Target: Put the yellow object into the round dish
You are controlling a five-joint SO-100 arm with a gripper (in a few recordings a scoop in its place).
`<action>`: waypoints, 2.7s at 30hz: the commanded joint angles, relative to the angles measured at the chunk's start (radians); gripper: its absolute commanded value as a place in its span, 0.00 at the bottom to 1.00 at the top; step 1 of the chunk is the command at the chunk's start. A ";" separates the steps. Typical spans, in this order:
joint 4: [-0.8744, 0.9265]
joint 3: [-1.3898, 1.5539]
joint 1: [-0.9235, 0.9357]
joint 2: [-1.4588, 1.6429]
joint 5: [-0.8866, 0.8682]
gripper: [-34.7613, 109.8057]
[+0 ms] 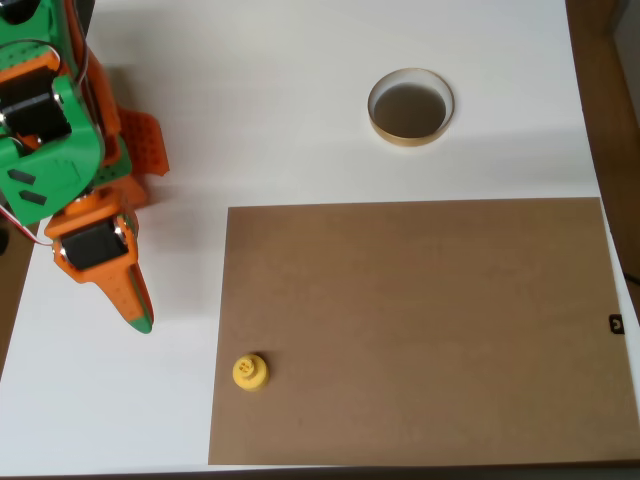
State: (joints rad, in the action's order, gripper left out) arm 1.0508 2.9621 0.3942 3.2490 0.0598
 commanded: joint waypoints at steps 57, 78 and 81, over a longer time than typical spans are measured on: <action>0.020 -0.017 0.041 0.017 -0.006 0.24; 0.020 -0.017 0.041 0.017 -0.005 0.24; 0.020 -0.017 0.041 0.017 -0.005 0.24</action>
State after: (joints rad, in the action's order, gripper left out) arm 1.0630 2.9621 0.4126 3.2490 0.0568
